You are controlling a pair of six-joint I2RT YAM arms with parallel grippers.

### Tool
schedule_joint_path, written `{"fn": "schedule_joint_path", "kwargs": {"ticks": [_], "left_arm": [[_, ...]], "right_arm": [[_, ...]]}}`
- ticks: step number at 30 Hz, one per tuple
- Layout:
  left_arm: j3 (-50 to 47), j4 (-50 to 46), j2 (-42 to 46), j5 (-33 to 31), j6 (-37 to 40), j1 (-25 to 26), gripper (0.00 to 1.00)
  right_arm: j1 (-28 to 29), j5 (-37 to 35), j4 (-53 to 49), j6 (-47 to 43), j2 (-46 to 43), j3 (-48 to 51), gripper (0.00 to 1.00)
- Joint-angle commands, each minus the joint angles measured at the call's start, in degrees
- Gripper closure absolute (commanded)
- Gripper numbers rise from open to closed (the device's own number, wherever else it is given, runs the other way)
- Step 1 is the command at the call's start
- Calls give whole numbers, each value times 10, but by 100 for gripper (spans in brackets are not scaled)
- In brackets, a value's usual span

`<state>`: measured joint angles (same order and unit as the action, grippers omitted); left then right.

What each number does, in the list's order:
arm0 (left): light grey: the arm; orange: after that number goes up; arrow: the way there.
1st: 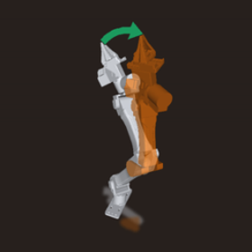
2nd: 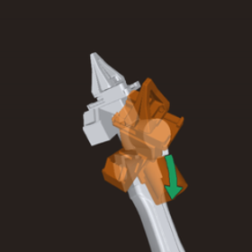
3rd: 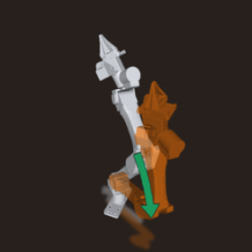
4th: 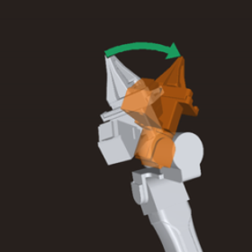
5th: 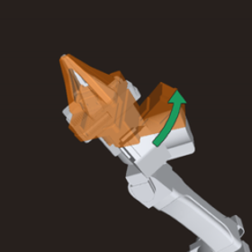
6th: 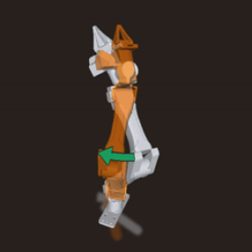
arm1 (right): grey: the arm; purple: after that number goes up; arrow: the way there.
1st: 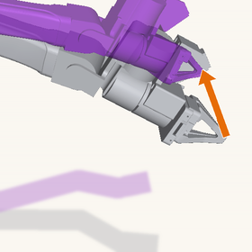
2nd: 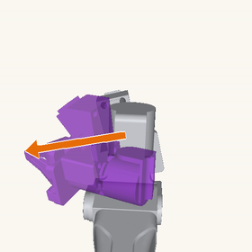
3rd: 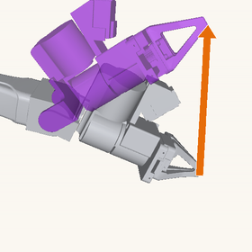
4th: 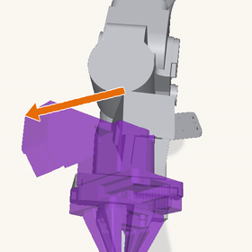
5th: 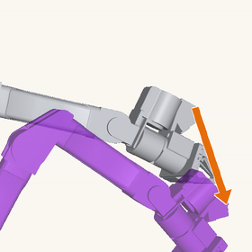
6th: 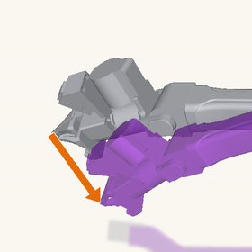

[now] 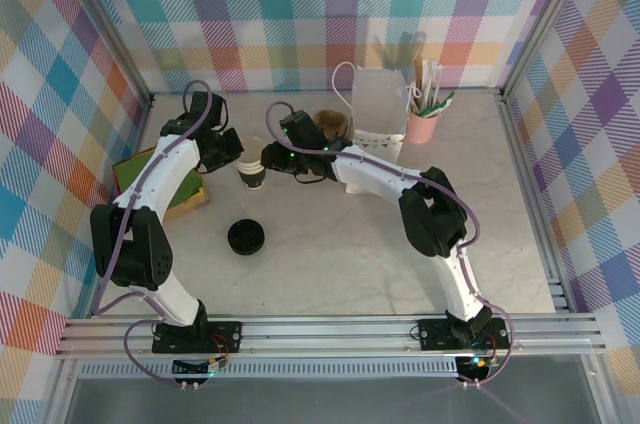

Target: Pack the takeout coffee

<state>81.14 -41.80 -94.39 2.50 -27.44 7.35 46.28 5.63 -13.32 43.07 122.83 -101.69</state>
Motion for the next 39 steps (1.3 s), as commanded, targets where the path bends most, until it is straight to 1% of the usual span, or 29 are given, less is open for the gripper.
{"fn": "schedule_joint_path", "kwargs": {"ticks": [1, 11, 20, 26, 29, 39], "left_arm": [[6, 1, 4, 11, -6, -5, 100], [7, 2, 1, 36, -11, -6, 100], [15, 1, 9, 55, -20, -7, 100], [15, 8, 13, 87, -35, -26, 100], [16, 4, 18, 79, -36, -31, 100], [18, 1, 19, 90, -35, -36, 100]], "right_arm": [[-3, 3, 16, -3, -37, 9, 62], [-13, 26, 38, 12, -24, 6, 62], [-17, 35, 36, 20, -6, 4, 63], [-19, 33, 43, 22, -10, 19, 63], [-21, 34, 47, 25, -16, 28, 63], [-26, 42, 58, 28, -21, 35, 63]]}}
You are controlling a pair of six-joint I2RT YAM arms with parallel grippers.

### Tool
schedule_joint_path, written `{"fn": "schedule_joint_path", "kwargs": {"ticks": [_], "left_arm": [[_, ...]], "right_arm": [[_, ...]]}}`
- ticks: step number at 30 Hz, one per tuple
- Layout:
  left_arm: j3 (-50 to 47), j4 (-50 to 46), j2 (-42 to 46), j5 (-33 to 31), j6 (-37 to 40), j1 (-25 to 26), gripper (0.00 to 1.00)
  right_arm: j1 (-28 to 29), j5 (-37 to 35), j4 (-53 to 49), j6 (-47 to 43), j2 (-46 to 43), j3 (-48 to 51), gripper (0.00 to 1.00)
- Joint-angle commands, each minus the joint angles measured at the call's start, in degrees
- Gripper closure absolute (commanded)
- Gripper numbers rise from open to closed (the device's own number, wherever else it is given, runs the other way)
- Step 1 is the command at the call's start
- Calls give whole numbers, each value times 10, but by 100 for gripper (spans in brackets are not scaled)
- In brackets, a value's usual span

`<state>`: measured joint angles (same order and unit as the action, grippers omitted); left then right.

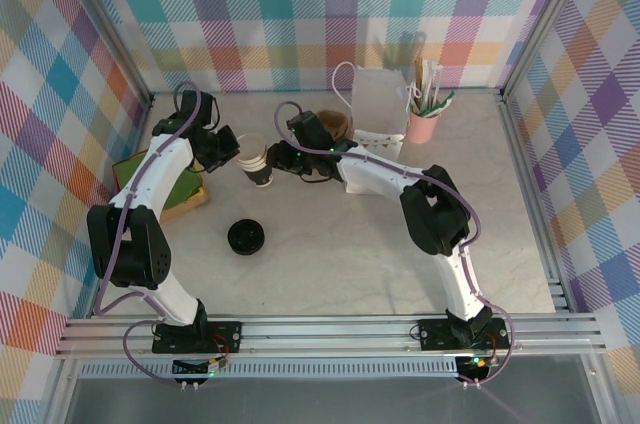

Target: Pack the takeout coffee

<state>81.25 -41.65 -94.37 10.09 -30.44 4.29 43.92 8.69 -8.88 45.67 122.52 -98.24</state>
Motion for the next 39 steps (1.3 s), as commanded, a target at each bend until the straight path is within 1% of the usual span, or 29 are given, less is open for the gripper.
{"fn": "schedule_joint_path", "kwargs": {"ticks": [1, 5, 8, 10, 14, 19, 26, 39], "left_arm": [[20, -4, 20, 14, -5, -6, 100], [34, -17, 21, 10, -3, -6, 100], [40, -26, 20, -5, 4, -6, 100], [44, -32, 17, -14, 10, -6, 100], [40, -33, 16, -17, 12, -7, 100], [37, -31, 18, -13, 12, -7, 100], [34, -29, 20, -8, 12, -7, 100], [29, -24, 24, 1, 9, -7, 100]], "right_arm": [[-4, 14, 17, 2, -18, 1, 63], [-7, 29, 29, 12, -21, 11, 63], [-11, 45, 91, 34, -43, 55, 62], [-11, 49, 115, 39, -56, 72, 62], [-14, 69, 132, 42, -57, 68, 62], [-23, 95, 167, 77, -45, 68, 62], [-28, 106, 177, 93, -26, 52, 64], [-28, 128, 164, 105, 14, 19, 64]]}}
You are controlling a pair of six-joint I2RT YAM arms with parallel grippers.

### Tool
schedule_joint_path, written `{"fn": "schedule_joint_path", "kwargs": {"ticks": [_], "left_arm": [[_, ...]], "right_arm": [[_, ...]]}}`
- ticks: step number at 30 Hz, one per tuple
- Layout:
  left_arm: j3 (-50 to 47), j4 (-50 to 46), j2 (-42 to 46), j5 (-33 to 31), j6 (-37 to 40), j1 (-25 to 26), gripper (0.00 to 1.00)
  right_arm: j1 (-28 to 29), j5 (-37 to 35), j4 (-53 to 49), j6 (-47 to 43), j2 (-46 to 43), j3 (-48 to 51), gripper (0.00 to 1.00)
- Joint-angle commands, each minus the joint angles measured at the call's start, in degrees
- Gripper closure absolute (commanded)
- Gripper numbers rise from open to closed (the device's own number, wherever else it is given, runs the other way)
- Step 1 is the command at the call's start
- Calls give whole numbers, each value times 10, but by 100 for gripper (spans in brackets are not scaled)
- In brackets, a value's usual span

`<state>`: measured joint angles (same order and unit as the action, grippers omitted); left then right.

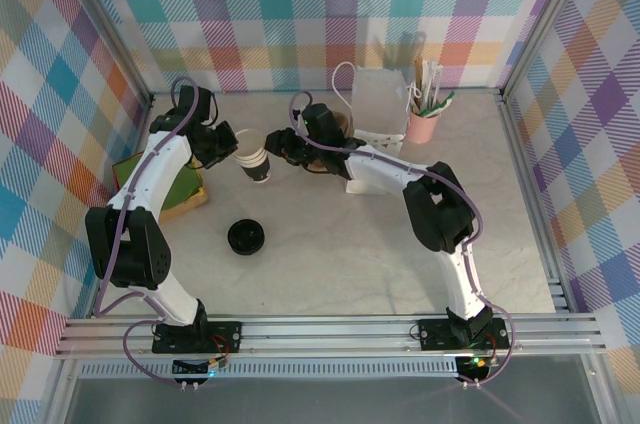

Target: Pack the takeout coffee

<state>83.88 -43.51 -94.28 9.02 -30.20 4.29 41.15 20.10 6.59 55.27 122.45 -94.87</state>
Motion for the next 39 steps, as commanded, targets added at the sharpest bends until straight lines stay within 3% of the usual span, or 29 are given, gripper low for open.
{"fn": "schedule_joint_path", "kwargs": {"ticks": [1, 39], "left_arm": [[3, -5, 24, 14, 6, -7, 100], [-3, 13, 26, 48, -12, -28, 100]], "right_arm": [[0, 15, 11, 11, 16, -15, 64], [2, -9, -48, -36, 3, 1, 64]]}}
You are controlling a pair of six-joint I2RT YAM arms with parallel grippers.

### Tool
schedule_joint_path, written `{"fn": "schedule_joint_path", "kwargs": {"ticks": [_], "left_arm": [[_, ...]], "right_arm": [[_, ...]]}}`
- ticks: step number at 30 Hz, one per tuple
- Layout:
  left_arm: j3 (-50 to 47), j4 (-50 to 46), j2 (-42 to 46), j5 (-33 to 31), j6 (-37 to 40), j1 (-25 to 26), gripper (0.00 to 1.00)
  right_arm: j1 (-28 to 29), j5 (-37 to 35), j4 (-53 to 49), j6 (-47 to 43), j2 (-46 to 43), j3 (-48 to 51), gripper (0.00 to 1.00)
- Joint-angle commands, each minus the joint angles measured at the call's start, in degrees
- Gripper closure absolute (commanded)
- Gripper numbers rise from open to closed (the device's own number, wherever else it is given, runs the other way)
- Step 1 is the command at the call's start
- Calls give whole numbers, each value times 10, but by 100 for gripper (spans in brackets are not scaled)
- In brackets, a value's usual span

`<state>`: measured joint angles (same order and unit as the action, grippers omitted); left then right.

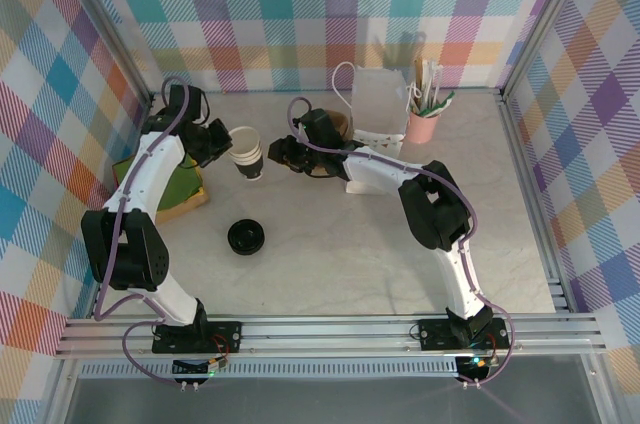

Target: Pack the takeout coffee

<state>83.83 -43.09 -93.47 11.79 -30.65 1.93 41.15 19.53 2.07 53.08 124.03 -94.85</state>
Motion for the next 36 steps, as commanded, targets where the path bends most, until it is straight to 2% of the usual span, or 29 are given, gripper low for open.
{"fn": "schedule_joint_path", "kwargs": {"ticks": [1, 9, 36], "left_arm": [[-5, 7, 16, 19, -6, -4, 100], [-16, 7, 21, 13, -4, -4, 100], [-29, 0, 40, 24, 3, -3, 100]], "right_arm": [[2, -3, -3, -16, -15, 1, 64], [2, 1, -9, -29, -35, -2, 62], [8, 25, 2, -9, -15, -42, 64]]}}
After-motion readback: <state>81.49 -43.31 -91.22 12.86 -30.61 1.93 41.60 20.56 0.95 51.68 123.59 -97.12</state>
